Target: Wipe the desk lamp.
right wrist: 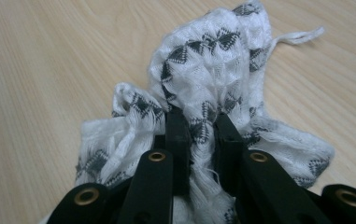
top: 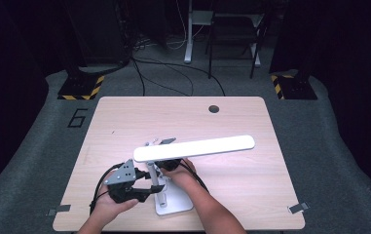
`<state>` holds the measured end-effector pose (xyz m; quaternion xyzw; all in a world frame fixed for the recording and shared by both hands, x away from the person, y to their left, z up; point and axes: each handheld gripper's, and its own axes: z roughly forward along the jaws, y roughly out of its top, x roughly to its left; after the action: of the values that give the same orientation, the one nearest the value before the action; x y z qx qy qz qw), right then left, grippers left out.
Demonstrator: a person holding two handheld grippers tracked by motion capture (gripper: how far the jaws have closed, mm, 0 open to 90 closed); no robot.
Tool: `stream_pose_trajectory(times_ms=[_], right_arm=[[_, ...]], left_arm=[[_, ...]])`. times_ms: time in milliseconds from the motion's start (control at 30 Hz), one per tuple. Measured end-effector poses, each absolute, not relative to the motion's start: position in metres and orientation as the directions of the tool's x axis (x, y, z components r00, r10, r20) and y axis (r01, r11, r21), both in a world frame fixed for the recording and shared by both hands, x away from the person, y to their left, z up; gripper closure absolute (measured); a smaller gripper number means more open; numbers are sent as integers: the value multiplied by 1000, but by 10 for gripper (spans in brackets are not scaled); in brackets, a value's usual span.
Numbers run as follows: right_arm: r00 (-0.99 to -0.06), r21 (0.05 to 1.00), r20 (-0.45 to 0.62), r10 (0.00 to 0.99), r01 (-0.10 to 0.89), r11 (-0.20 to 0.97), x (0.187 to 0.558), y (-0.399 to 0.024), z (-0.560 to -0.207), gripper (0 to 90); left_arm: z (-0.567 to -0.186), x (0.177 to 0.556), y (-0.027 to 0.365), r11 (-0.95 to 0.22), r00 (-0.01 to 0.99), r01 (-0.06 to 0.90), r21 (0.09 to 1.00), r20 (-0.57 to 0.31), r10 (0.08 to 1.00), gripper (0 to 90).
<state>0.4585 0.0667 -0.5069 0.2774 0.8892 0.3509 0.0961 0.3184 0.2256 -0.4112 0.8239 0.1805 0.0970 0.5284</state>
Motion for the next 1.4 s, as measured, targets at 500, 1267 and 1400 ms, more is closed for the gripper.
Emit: stream_pose_trajectory(times_ms=[500, 1267, 1400], right_arm=[[-713, 682, 61, 699, 541, 493, 470, -20, -503, 793], [-679, 713, 98, 728, 558, 425, 434, -18, -515, 800], [-721, 711, 75, 689, 523, 470, 399, -30, -515, 801]], left_arm=[[-410, 321, 228, -383, 895, 199, 902, -8, 445, 532], [-416, 332, 245, -329, 865, 212, 920, -20, 501, 530], [-416, 332, 244, -330, 863, 215, 919, -21, 505, 529]])
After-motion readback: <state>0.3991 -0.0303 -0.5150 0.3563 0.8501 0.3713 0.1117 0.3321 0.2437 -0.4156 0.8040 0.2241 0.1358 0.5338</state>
